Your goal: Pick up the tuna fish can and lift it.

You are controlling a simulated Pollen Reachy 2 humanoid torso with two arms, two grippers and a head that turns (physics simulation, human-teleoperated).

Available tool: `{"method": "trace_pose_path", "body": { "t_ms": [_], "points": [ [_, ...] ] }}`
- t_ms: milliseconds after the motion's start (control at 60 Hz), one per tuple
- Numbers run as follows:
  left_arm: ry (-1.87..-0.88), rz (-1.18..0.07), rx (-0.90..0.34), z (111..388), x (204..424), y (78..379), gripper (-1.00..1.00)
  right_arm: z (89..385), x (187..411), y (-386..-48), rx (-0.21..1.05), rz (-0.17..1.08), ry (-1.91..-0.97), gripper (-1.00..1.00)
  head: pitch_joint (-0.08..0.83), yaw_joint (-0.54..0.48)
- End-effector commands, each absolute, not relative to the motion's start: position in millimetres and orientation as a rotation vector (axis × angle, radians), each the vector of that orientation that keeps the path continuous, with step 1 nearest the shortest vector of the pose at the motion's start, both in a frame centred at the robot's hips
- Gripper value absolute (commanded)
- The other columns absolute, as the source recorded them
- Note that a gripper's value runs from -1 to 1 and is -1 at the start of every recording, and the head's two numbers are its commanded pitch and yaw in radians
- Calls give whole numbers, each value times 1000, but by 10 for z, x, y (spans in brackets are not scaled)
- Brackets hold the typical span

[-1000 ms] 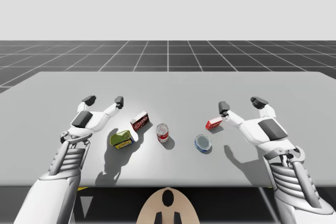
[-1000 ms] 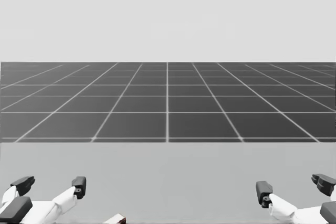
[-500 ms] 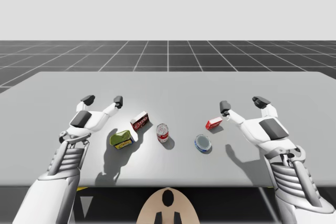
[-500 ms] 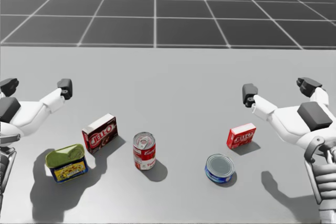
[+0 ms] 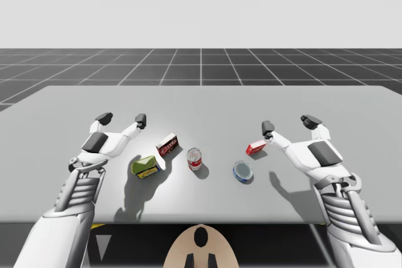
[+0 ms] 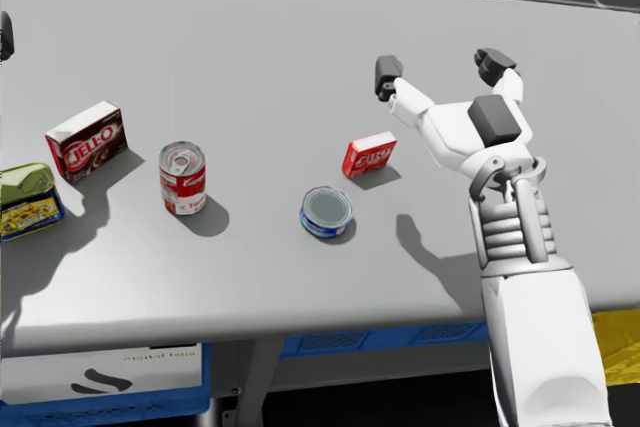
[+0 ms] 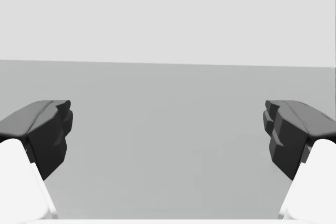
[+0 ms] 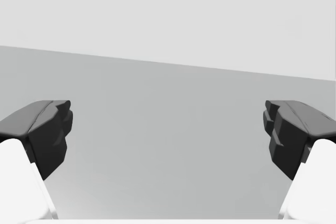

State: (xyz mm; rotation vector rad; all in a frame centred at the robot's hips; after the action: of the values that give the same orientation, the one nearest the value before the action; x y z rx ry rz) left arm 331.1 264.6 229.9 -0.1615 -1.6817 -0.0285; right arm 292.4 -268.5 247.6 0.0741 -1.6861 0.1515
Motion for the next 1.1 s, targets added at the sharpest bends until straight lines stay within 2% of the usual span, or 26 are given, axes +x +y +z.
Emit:
{"method": "trace_pose_path", "body": {
  "t_ms": [17,133,200,283,383,517,617,867,1100],
  "points": [
    [-1683,-28,-163,2302,3305,2633,-1000,2477,2933,-2681,75,155,-1685,-1000,750,-251],
    [-1682,-25,-160,2299,3306,2634,-1000,2571,2852,-2635,121,117,-1664,-1000,752,-245],
    [-1681,-22,-158,2297,3306,2637,-1000,2666,2686,-2572,213,165,-1630,-1000,753,-244],
    [-1679,-22,-155,2294,3305,2640,-1000,2700,2450,-2454,213,212,-1599,-1000,759,-242],
    [-1681,-24,-156,2300,3302,2638,-1000,2677,2136,-2331,269,251,-1566,-1000,766,-246],
    [-1686,-25,-156,2307,3306,2643,-1000,2623,1857,-2270,314,283,-1521,-1000,770,-244],
    [-1689,-23,-158,2315,3303,2646,-1000,2476,1673,-2226,321,304,-1497,-1000,772,-243],
    [-1696,-23,-164,2326,3299,2650,-1000,1970,1543,-2153,358,293,-1453,-1000,774,-246],
    [-1699,-20,-163,2333,3285,2647,-1000,1630,1698,-2049,338,321,-1412,-1000,776,-241]
  ]
}}
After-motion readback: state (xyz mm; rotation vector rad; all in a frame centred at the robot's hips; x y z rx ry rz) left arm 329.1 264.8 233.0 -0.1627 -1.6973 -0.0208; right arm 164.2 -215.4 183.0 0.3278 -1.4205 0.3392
